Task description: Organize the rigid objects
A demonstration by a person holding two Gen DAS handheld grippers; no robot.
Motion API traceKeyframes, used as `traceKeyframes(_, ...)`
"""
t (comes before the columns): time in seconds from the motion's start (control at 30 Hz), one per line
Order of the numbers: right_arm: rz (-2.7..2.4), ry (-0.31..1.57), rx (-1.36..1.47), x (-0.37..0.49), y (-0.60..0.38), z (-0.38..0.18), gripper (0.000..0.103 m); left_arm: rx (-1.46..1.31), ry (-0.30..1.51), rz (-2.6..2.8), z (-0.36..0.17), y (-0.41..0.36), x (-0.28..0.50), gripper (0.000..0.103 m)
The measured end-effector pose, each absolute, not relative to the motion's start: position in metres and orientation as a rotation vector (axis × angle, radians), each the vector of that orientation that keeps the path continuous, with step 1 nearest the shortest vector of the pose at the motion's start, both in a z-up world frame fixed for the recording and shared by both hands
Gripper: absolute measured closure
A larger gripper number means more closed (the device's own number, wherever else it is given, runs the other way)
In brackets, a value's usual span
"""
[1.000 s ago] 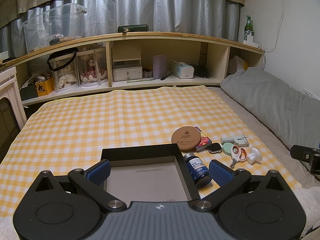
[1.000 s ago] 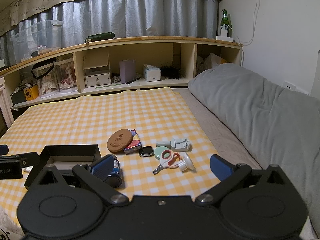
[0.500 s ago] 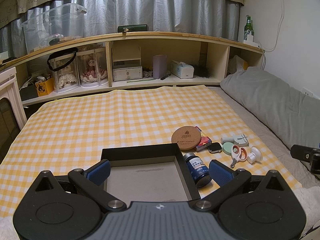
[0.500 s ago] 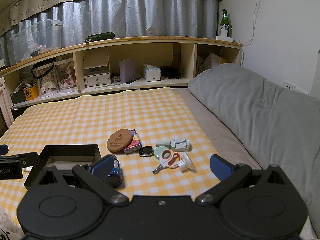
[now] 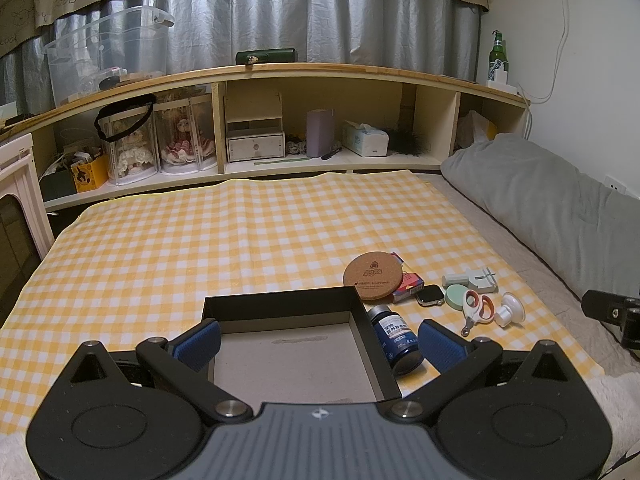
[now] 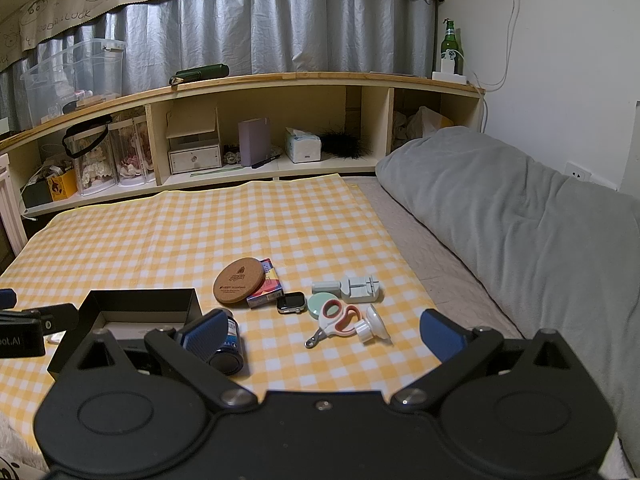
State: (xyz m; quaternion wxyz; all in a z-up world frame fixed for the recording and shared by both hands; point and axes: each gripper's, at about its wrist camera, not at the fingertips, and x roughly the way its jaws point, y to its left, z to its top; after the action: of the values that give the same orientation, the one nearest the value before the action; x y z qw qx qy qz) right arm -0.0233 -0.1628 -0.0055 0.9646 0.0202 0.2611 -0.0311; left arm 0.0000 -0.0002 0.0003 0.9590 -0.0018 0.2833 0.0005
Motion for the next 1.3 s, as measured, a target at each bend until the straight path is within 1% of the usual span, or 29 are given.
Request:
traceKeyframes(0.4,-0.064,0.528,0.04,-0.024,-0.163,-0.003,0.0,0.006,0.559,-0.002,-0.001,0.001,-0.002,0.0)
traceKeyframes(0.57,-0.063,0.526,0.064,-0.024,-0.168,-0.008,0.0,0.017,0.508,-0.011,0.006,0.004,0.003,0.0)
traceKeyframes(0.77,-0.053,0.51,0.101,-0.013,-0.177,0.0,0.0,0.035,0.431,-0.003,0.007,0.015,0.018,0.0)
traceKeyframes(1.03,0.015,0.43,0.065,0.01,-0.18,0.015,0.0,0.031,0.506,0.087,0.005,0.043,0.059,0.0)
traceKeyframes(1.13,0.049,0.419,0.042,0.024,-0.181,0.02,0.0,0.03,0.576,0.112,-0.002,0.055,0.078,0.0)
traceKeyframes(1.23,0.099,0.454,0.052,0.042,-0.18,0.022,0.0,-0.01,0.669,0.098,-0.015,0.072,0.095,0.0)
traceKeyframes(1.27,0.121,0.471,0.057,0.05,-0.179,0.022,0.0,-0.023,0.705,0.093,-0.02,0.077,0.101,0.002)
traceKeyframes(1.3,0.139,0.489,0.063,0.057,-0.177,0.021,0.0,-0.034,0.737,0.093,-0.025,0.082,0.106,0.006)
